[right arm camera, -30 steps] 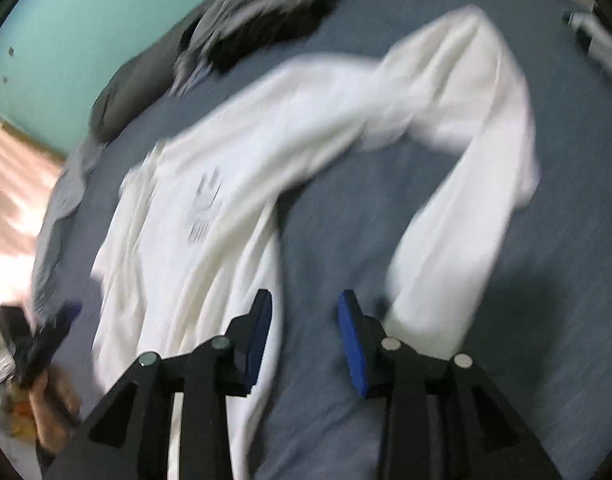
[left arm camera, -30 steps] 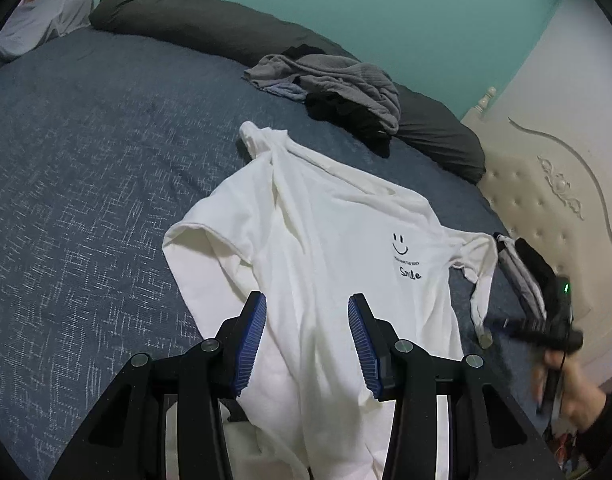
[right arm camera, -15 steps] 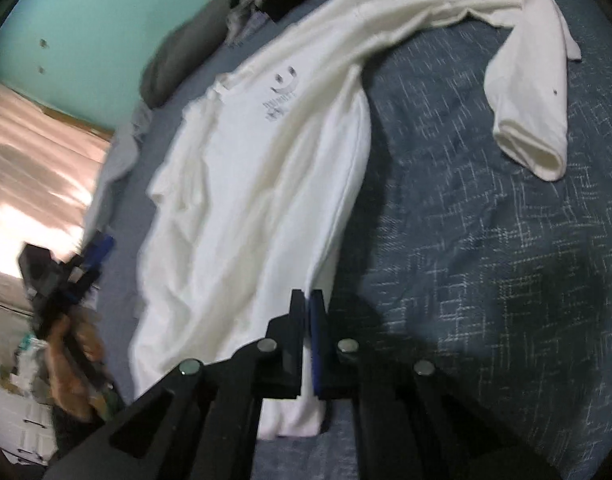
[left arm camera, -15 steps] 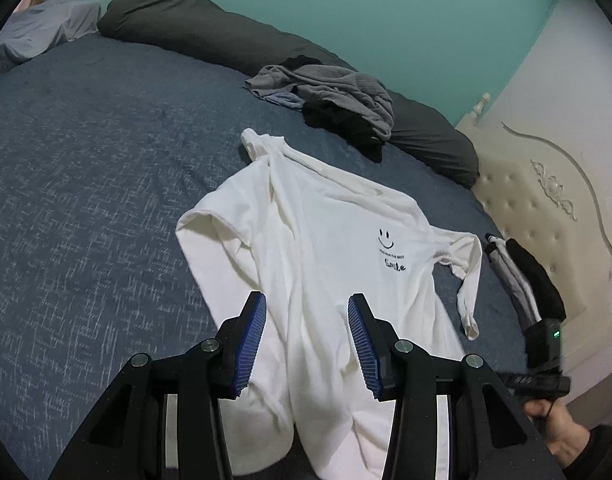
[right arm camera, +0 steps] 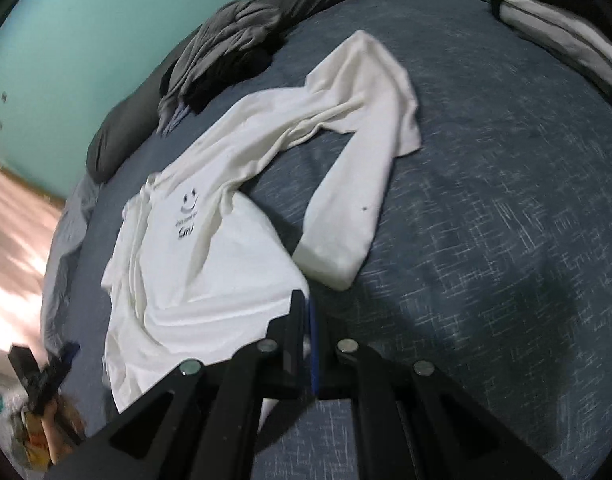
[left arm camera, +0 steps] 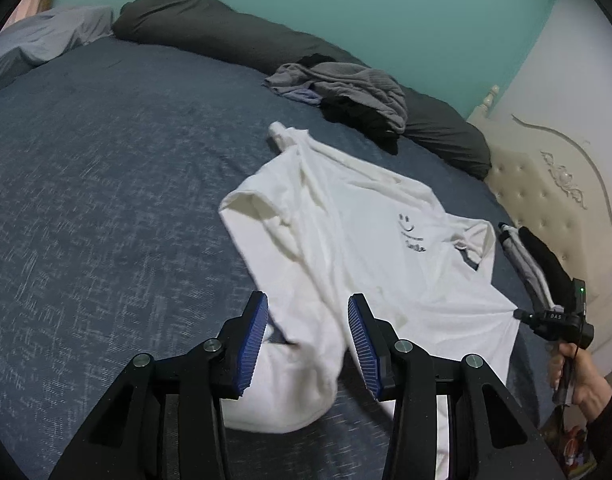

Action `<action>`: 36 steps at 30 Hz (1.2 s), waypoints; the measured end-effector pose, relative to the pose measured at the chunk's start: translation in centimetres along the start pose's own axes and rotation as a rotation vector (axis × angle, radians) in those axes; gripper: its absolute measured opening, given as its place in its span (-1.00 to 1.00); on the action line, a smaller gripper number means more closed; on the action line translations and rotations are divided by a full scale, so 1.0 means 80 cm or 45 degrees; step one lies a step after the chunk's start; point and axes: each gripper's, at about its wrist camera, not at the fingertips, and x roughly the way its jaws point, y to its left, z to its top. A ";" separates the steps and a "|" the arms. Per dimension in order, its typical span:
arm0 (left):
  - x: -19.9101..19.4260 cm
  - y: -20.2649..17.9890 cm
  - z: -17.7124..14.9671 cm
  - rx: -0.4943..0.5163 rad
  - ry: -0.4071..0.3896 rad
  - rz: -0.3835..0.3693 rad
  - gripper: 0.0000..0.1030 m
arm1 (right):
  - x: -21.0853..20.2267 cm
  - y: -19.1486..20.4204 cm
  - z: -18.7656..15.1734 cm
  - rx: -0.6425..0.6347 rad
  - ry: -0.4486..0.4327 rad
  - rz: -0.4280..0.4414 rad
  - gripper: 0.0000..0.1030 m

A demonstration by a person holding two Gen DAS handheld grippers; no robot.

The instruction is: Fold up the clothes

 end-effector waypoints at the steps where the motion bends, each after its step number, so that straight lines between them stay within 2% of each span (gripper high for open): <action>1: 0.001 0.004 -0.001 -0.003 0.009 0.010 -0.13 | 0.001 -0.004 -0.003 0.037 -0.015 0.003 -0.93; 6: 0.011 0.012 -0.013 0.008 0.061 0.019 -0.19 | -0.008 0.013 -0.023 0.082 -0.140 -0.036 -0.88; 8: 0.016 0.007 -0.017 0.028 0.083 0.016 -0.19 | -0.014 0.026 -0.027 0.065 -0.199 0.005 -0.70; 9: 0.019 0.004 -0.020 0.042 0.094 0.019 -0.19 | -0.015 0.033 -0.030 0.061 -0.216 0.030 -0.47; 10: 0.023 0.001 -0.023 0.050 0.107 0.017 -0.19 | -0.014 0.038 -0.031 0.056 -0.227 0.047 -0.37; 14: 0.040 -0.012 -0.034 0.078 0.161 0.003 -0.19 | -0.010 0.059 -0.037 0.022 -0.262 0.108 -0.37; 17: 0.051 -0.021 -0.041 0.096 0.187 0.027 -0.19 | -0.007 0.062 -0.042 0.010 -0.293 0.165 -0.36; 19: 0.055 -0.026 -0.042 0.076 0.193 0.010 -0.19 | -0.003 0.058 -0.048 0.025 -0.305 0.200 -0.35; 23: 0.064 -0.032 -0.046 0.079 0.232 0.026 -0.22 | 0.014 0.050 -0.058 0.033 -0.262 0.243 -0.35; 26: 0.072 -0.030 -0.055 0.076 0.284 0.044 -0.46 | 0.020 0.044 -0.057 0.046 -0.249 0.271 -0.35; 28: 0.078 -0.026 -0.059 0.048 0.322 0.016 -0.63 | 0.022 0.040 -0.054 0.066 -0.253 0.295 -0.35; 30: 0.080 -0.023 -0.060 0.039 0.342 0.033 -0.87 | 0.022 0.037 -0.052 0.086 -0.257 0.310 -0.35; 36: 0.072 -0.030 -0.045 0.100 0.355 0.097 -0.95 | 0.019 0.025 -0.045 0.178 -0.274 0.336 -0.23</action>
